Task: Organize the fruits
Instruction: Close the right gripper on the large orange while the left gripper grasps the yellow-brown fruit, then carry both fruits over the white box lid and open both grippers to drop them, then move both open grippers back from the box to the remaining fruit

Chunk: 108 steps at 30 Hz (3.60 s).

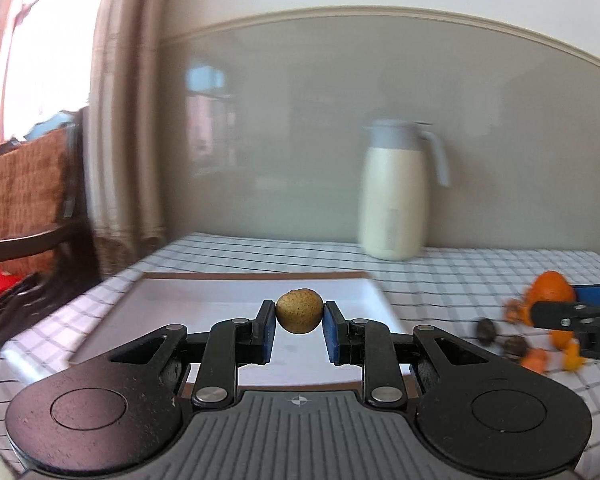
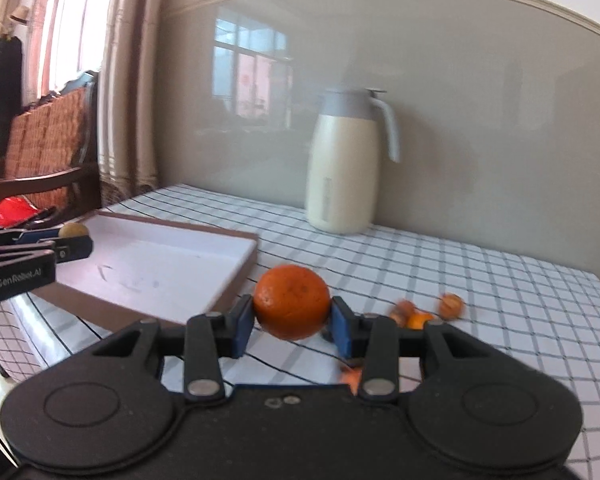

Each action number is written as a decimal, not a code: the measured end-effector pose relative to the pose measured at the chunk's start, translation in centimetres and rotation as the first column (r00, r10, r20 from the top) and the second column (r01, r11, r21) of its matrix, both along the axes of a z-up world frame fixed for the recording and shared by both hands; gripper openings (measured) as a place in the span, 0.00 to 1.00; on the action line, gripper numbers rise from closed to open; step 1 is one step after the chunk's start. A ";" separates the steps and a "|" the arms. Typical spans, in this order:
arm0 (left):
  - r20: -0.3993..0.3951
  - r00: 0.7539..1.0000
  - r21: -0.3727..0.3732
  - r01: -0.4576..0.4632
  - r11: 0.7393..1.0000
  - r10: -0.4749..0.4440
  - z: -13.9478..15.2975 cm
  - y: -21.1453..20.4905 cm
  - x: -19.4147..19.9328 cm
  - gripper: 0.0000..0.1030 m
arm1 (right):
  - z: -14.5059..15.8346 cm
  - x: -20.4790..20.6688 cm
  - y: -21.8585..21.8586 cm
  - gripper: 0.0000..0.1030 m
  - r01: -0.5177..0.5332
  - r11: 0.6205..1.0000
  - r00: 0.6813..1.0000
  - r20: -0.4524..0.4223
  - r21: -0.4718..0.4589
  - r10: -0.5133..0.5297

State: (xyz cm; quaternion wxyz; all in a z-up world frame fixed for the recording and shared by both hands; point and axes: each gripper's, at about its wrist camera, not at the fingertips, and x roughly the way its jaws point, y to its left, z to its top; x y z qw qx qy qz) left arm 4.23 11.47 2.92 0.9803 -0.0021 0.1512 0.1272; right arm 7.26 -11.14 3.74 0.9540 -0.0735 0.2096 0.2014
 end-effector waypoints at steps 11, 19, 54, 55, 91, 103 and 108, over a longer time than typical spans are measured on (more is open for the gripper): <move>-0.007 0.984 -0.030 -0.179 0.983 0.179 -1.0 8.4 0.6 0.25 | 0.1 3.4 6.5 0.31 -0.110 0.994 0.994 -0.010 0.025 0.110; -0.043 0.972 -0.021 -0.233 0.972 0.232 -2.5 11.9 1.7 0.25 | -0.9 5.3 9.5 0.31 -0.163 0.987 0.986 -0.022 0.011 0.163; 0.064 0.960 0.056 -0.278 0.959 0.274 -2.4 10.0 0.8 1.00 | -2.1 6.8 10.8 0.94 -0.138 0.990 0.989 0.057 0.042 0.135; 0.071 0.957 0.061 -0.285 0.956 0.281 -2.3 9.8 0.7 1.00 | -2.0 6.8 10.8 0.94 -0.129 0.991 0.991 0.045 0.032 0.127; 0.090 0.996 0.001 0.023 1.000 -0.023 -0.6 -3.6 -1.3 1.00 | 1.4 -0.6 -5.6 0.94 0.163 0.981 0.977 0.119 0.107 -0.175; 0.084 0.985 0.006 0.153 0.988 -0.153 -1.6 -8.6 0.1 1.00 | 0.0 -1.9 -9.3 0.75 0.205 0.979 0.974 0.093 0.002 -0.205; 0.056 0.981 0.016 0.188 0.982 -0.188 -2.7 -10.4 1.3 1.00 | -0.7 -1.5 -11.2 0.72 0.218 0.976 0.974 0.055 0.020 -0.219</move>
